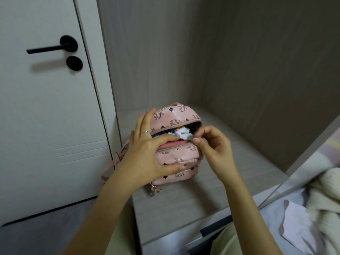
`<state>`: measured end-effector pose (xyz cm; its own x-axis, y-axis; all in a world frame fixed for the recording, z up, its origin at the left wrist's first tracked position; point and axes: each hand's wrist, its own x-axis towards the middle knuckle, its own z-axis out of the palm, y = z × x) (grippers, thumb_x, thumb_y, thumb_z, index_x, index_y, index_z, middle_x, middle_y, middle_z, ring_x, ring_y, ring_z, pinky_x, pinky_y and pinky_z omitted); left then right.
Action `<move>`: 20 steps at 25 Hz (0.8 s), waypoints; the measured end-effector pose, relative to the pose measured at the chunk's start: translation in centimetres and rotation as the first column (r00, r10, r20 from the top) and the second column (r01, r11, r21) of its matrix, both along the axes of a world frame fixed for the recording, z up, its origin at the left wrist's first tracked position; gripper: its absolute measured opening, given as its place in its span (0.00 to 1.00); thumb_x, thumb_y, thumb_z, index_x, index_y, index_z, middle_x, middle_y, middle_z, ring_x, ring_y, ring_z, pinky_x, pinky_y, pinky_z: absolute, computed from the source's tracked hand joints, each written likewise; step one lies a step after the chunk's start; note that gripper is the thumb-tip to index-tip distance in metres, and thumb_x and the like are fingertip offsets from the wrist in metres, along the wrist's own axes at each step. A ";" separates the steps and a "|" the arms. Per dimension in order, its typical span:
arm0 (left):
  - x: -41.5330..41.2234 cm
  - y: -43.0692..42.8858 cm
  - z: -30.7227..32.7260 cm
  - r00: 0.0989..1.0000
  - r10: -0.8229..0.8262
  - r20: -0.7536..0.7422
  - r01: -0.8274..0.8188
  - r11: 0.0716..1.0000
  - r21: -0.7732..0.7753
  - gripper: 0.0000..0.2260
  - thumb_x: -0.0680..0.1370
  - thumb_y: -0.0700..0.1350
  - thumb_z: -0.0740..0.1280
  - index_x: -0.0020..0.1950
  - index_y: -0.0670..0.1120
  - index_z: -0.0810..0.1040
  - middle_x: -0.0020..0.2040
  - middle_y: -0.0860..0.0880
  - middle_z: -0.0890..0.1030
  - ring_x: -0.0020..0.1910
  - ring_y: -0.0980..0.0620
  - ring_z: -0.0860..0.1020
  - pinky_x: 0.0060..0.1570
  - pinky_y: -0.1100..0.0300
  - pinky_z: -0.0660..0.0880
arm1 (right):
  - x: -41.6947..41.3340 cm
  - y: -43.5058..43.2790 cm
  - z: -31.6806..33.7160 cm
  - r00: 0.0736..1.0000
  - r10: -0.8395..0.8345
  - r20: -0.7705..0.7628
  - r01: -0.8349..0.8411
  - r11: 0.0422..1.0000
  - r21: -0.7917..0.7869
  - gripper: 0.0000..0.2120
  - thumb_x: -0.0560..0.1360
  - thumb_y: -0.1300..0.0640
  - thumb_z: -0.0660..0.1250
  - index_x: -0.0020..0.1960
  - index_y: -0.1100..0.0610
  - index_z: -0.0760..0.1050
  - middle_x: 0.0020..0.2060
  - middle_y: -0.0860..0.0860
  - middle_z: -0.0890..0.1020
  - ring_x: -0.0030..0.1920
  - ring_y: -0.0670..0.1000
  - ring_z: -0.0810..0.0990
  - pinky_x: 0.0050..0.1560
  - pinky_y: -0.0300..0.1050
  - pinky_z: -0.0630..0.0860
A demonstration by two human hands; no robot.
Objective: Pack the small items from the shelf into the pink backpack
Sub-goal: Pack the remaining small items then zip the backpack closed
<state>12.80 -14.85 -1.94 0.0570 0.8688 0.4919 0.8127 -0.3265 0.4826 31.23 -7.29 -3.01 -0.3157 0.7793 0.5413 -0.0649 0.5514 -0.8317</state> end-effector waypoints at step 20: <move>-1.1 1.3 0.1 0.989 0.017 0.147 -0.023 0.999 0.042 0.22 0.61 0.53 0.79 0.53 0.62 0.79 0.68 0.53 0.61 0.70 0.53 0.57 0.68 0.60 0.55 | 2.6 3.1 -3.8 0.959 -0.148 0.243 0.218 0.931 -0.294 0.06 0.79 0.63 0.59 0.43 0.60 0.68 0.32 0.54 0.70 0.33 0.49 0.67 0.38 0.44 0.67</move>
